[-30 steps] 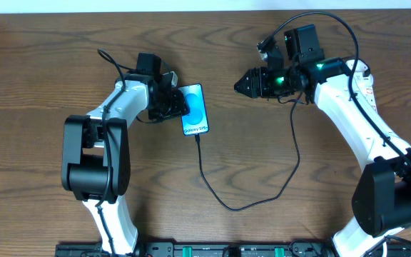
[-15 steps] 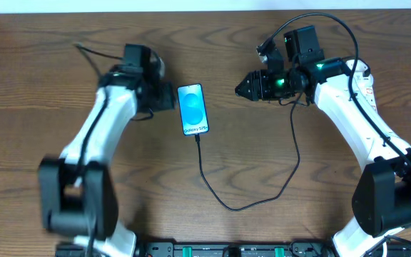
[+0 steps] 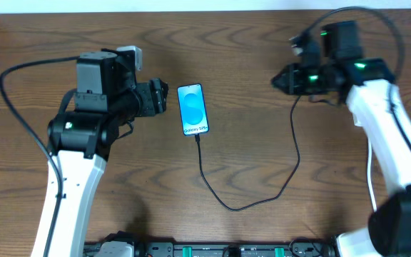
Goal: Plug charger to phone and switch on socket
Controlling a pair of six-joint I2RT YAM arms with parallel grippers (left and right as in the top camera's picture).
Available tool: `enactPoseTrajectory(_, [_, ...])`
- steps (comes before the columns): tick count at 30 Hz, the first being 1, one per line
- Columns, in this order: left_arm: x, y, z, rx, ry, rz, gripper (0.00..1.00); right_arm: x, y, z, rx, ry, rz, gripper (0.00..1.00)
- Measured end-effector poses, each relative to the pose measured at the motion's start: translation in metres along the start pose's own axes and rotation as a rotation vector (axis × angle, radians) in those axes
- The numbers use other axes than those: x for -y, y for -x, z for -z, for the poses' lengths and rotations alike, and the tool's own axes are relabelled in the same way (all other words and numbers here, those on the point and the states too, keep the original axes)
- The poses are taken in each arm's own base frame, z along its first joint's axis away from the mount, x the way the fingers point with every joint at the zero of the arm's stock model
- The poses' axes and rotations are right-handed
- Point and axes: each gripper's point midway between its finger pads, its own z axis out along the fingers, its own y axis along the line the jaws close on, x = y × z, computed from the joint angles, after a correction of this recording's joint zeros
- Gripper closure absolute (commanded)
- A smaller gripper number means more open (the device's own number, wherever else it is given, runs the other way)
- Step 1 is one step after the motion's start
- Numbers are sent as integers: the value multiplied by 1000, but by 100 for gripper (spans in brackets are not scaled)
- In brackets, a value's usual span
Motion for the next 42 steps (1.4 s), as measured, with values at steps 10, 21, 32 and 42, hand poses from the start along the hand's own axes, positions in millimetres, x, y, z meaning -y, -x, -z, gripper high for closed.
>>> enactPoseTrajectory(10, [1,1,4,8,-2,-3,4,61,26,100,235,-168,-115,99])
enactPoseTrajectory(21, [1,0,4,8,-2,-3,4,128,27,144,327,-282,-264,99])
enactPoseTrajectory(32, [1,0,4,8,-2,-3,4,181,25,140,318,-320,-378,99])
enactPoseTrajectory(42, [1,0,4,8,-2,-3,4,220,21,127,295,-337,-444,99])
